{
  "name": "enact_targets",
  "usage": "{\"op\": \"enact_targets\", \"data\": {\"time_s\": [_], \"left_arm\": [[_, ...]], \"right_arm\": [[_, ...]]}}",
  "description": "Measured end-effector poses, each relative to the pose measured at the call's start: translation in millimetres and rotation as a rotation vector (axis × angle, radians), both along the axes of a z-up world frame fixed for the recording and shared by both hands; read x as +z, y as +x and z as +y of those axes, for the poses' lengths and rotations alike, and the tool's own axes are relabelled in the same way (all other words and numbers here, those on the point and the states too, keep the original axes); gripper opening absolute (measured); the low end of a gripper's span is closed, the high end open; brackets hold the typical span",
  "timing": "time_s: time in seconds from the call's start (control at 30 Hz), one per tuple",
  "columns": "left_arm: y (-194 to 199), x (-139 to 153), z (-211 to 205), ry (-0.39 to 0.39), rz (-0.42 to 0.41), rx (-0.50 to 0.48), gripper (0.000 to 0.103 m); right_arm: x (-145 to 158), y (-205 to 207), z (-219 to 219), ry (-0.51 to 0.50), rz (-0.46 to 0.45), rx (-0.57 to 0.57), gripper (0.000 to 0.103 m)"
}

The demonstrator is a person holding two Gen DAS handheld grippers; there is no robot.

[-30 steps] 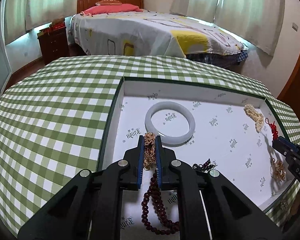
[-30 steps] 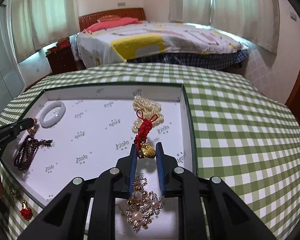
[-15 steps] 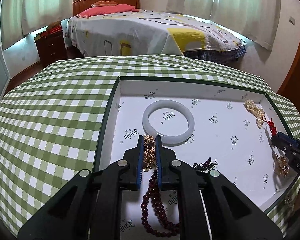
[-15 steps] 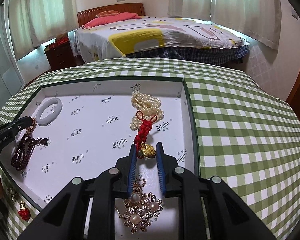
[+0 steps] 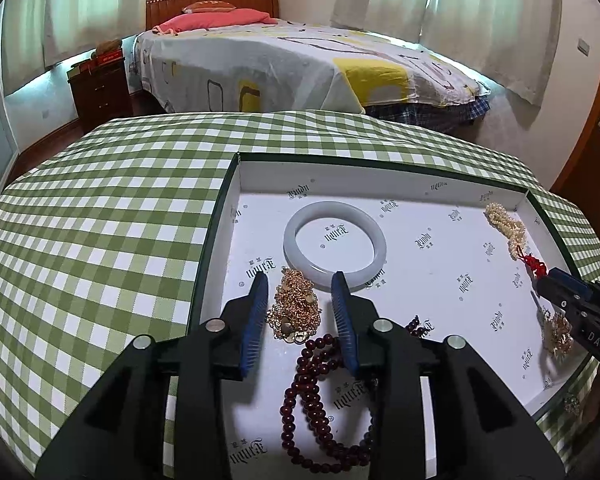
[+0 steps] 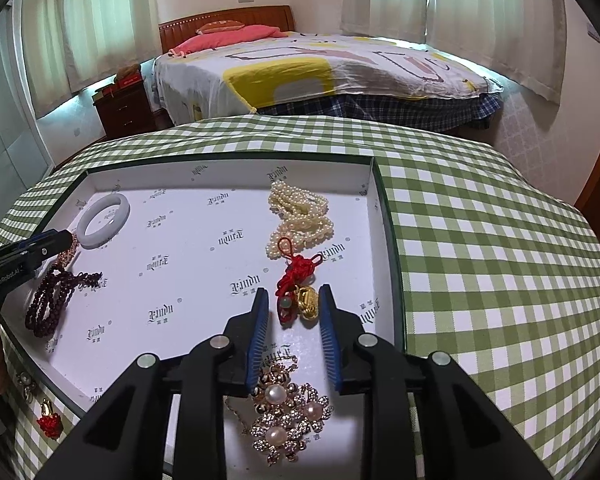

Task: Organize jewelry
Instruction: 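Open the left tool to drop the chain bracelet in the tray while the right tool releases the tassel charm, then grasp the silver pearl ring with the left tool while the right tool grasps the black cord pendant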

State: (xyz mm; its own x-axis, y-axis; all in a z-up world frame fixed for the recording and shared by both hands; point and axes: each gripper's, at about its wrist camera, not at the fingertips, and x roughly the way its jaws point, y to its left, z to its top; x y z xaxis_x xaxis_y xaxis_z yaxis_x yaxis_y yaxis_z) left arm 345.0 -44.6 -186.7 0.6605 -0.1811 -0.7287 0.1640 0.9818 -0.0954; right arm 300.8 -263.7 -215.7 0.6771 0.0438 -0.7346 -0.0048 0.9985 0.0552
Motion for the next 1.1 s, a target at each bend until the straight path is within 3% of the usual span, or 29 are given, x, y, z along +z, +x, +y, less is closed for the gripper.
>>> {"op": "enact_targets", "data": {"time_s": [0.07, 0.47, 1.1], "left_arm": [[-2, 2, 0, 0.002, -0.009, -0.006, 0.043], [-14, 10, -8, 0.018, -0.030, -0.032, 0.058], [-78, 79, 2, -0.018, -0.183, -0.013, 0.061]], "right_arm": [[0, -1, 0, 0.001, -0.004, 0.005, 0.035], [8, -11, 4, 0.018, -0.029, 0.024, 0.044], [75, -65, 8, 0.043, -0.201, 0.008, 0.049]]}}
